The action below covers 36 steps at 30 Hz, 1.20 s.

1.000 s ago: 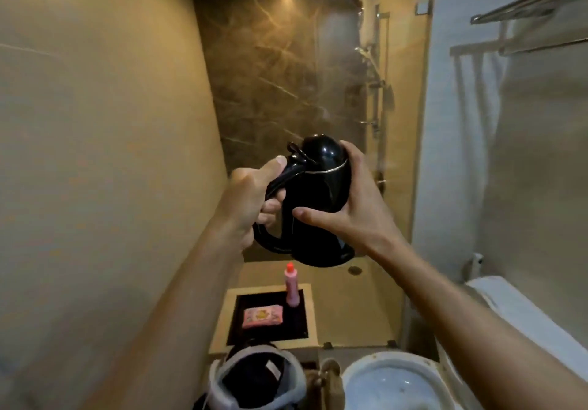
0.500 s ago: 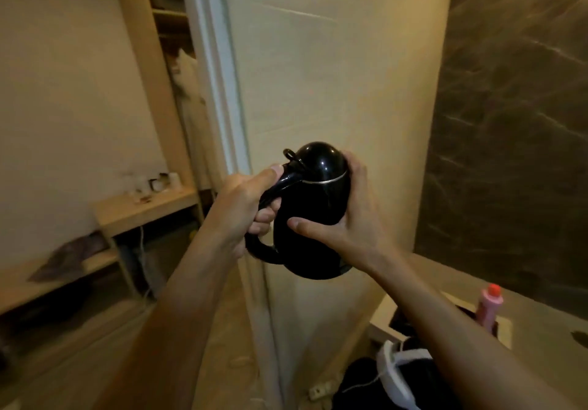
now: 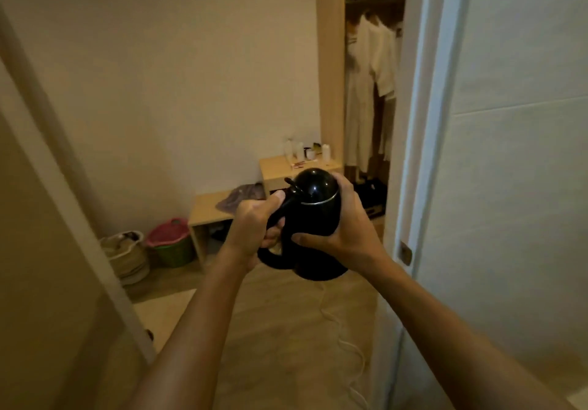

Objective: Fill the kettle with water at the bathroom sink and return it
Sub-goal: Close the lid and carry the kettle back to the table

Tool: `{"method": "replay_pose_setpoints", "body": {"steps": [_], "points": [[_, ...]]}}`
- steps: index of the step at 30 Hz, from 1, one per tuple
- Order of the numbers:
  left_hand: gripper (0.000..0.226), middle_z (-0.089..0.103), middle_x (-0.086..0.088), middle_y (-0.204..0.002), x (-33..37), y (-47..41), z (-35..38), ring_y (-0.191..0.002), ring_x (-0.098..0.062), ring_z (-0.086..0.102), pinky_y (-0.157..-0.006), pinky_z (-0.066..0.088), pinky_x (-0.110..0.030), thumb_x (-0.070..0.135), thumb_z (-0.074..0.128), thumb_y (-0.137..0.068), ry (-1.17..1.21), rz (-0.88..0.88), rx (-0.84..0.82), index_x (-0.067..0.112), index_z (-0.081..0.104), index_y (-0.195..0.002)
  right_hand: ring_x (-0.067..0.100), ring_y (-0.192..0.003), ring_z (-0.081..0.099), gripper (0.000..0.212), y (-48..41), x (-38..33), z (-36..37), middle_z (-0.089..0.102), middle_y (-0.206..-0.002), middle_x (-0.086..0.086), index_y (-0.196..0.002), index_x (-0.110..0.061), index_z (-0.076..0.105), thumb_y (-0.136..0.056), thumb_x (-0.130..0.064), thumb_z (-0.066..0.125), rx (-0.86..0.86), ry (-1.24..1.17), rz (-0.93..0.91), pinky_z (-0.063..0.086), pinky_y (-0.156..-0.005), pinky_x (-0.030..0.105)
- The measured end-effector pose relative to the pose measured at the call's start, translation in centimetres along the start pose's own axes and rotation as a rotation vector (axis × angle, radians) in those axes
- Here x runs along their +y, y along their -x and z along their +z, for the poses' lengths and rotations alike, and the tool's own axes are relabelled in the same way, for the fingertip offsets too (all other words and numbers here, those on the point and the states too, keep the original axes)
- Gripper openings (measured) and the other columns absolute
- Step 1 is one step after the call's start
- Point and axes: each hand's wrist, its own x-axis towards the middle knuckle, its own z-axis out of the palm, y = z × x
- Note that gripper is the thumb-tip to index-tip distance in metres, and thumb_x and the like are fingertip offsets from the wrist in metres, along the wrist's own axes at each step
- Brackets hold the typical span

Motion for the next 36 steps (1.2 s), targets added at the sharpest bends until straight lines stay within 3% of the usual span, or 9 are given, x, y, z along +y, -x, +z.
{"method": "replay_pose_setpoints", "body": {"steps": [4,8,11,15,18,21,25,32,36], "points": [[0.03,0.051,0.001,-0.054,-4.1,-4.2,-5.4,-0.038,-0.009,0.034,-0.038,0.021,-0.024,0.033,0.055,-0.092,-0.002,0.006,0.115,0.012,0.056,-0.071,0.001,-0.132,0.043,0.11,-5.0,3.4,6.7,0.045,-0.135,-0.025,-0.145,-0.04,0.029,-0.058,-0.045,0.096,-0.084,-0.075,-0.016,0.041,-0.108,0.019],[0.034,0.051,0.003,-0.051,-7.1,-9.3,-11.2,-0.037,-0.008,0.034,-0.038,0.021,-0.023,0.026,0.054,-0.099,-0.022,-0.034,0.265,0.01,0.057,-0.069,0.019,-0.14,0.045,0.119,-11.8,6.4,13.6,0.044,-0.149,-0.003,-0.15,-0.036,0.025,-0.055,-0.05,0.094,-0.194,-0.096,-0.004,0.045,-0.117,0.045],[0.035,0.051,0.004,-0.048,-8.3,-13.0,-15.6,-0.036,-0.007,0.034,-0.039,0.02,-0.023,0.023,0.052,-0.1,-0.028,-0.027,0.339,0.009,0.055,-0.067,0.023,-0.144,0.042,0.119,-16.6,7.7,18.6,0.04,-0.153,-0.001,-0.151,-0.036,0.023,-0.056,-0.05,0.093,-0.239,-0.119,-0.009,0.043,-0.118,0.051],[0.04,0.043,0.005,-0.04,-10.2,-16.9,-20.7,-0.032,-0.006,0.03,-0.038,0.018,-0.022,0.024,0.051,-0.1,-0.06,-0.046,0.422,0.005,0.052,-0.065,0.026,-0.148,0.037,0.123,-21.8,9.0,24.3,0.035,-0.158,0.002,-0.155,-0.032,0.02,-0.058,-0.051,0.093,-0.317,-0.147,-0.035,0.039,-0.121,0.052],[0.046,0.038,-0.004,-0.046,-11.6,-19.4,-24.8,-0.033,-0.011,0.027,-0.038,0.018,-0.02,0.036,0.056,-0.093,-0.072,-0.045,0.467,0.009,0.055,-0.056,0.025,-0.145,0.041,0.121,-25.3,10.0,28.5,0.037,-0.155,0.002,-0.153,-0.035,0.02,-0.059,-0.049,0.095,-0.365,-0.18,-0.055,0.042,-0.119,0.05],[0.049,0.038,-0.003,-0.046,-12.8,-21.5,-28.7,-0.033,-0.01,0.026,-0.037,0.019,-0.019,0.032,0.055,-0.098,-0.071,-0.065,0.546,0.011,0.055,-0.054,0.021,-0.142,0.041,0.114,-29.2,10.4,33.1,0.037,-0.152,-0.003,-0.147,-0.042,0.022,-0.06,-0.047,0.095,-0.436,-0.215,-0.111,0.042,-0.118,0.045],[0.044,0.042,-0.015,-0.062,-14.4,-23.8,-34.0,-0.039,-0.015,0.03,-0.038,0.022,-0.02,0.033,0.056,-0.095,-0.072,-0.058,0.676,0.013,0.057,-0.057,0.02,-0.138,0.043,0.113,-34.2,11.2,39.8,0.039,-0.148,-0.003,-0.149,-0.034,0.024,-0.061,-0.047,0.094,-0.554,-0.266,-0.197,0.043,-0.116,0.043],[0.046,0.039,-0.004,-0.05,-17.1,-26.7,-42.2,-0.042,-0.013,0.031,-0.041,0.024,-0.023,0.037,0.052,-0.099,-0.094,-0.205,0.939,0.008,0.056,-0.064,0.013,-0.145,0.033,0.12,-41.7,12.3,53.1,0.034,-0.155,-0.007,-0.155,-0.031,0.019,-0.063,-0.048,0.094,-0.837,-0.375,-0.31,0.035,-0.122,0.04],[0.045,0.044,-0.002,-0.052,-18.8,-25.7,-46.2,-0.042,-0.012,0.035,-0.043,0.028,-0.023,0.043,0.054,-0.097,-0.114,-0.257,1.122,0.006,0.058,-0.071,0.018,-0.15,0.032,0.125,-42.8,11.4,60.8,0.031,-0.161,0.0,-0.159,-0.028,0.018,-0.062,-0.049,0.095,-1.015,-0.438,-0.36,0.033,-0.123,0.043]]}}
